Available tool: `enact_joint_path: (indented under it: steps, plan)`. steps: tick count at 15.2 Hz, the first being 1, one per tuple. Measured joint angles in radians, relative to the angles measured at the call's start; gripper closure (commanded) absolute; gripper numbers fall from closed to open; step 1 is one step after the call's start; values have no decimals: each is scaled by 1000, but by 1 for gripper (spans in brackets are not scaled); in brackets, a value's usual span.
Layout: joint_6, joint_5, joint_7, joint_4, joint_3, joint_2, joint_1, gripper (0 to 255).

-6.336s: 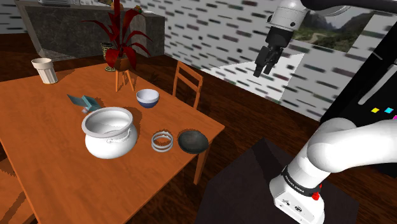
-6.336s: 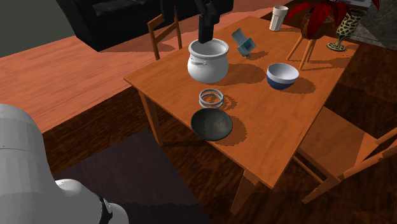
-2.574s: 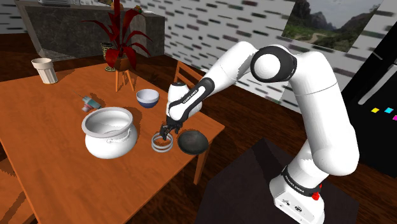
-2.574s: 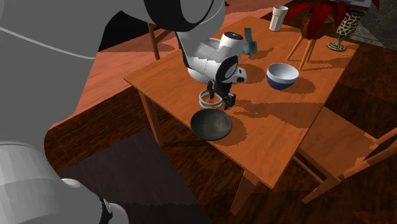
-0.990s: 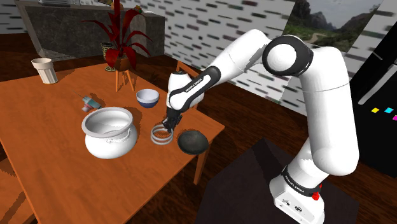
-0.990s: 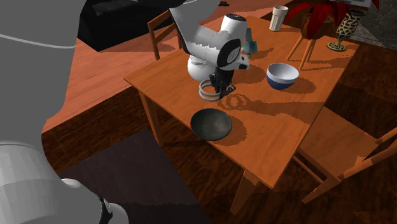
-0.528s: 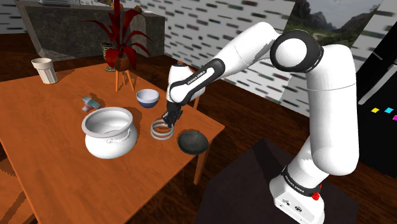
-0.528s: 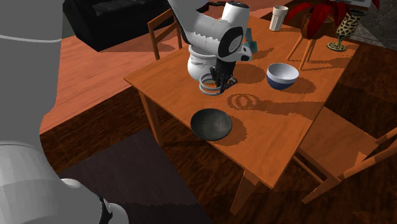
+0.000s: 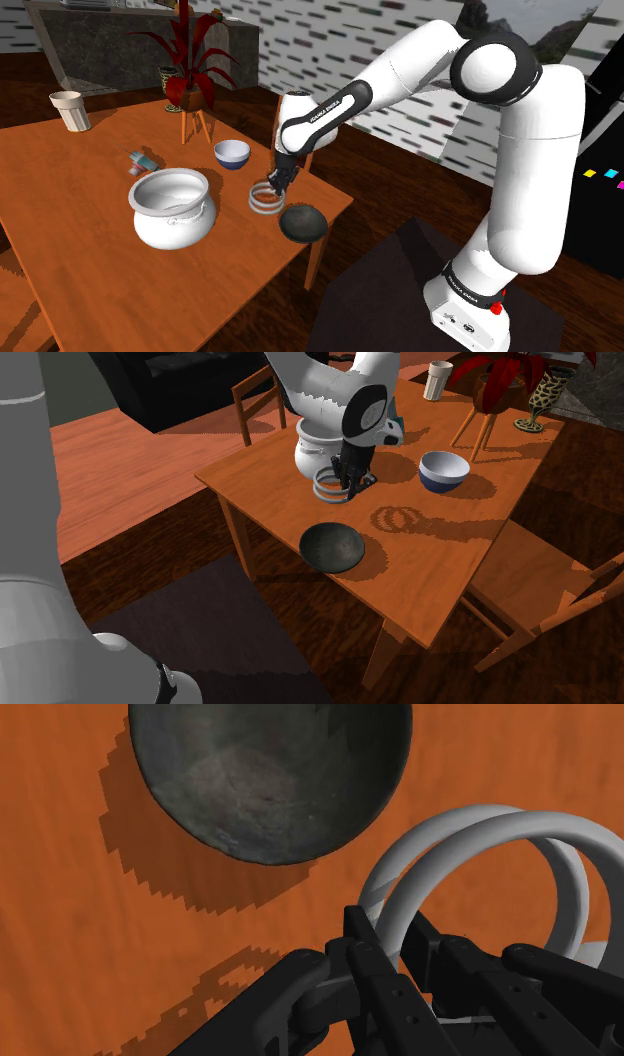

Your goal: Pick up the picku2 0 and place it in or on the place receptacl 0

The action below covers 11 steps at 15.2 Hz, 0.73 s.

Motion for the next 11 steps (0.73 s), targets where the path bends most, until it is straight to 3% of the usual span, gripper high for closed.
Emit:
enact_joint_path:
  steps: [9,11]
  plan:
    - [90,73,-188,-342,-13,-239,-124,255]
    - [103,81,-208,-373,-16,-256,-134,255]
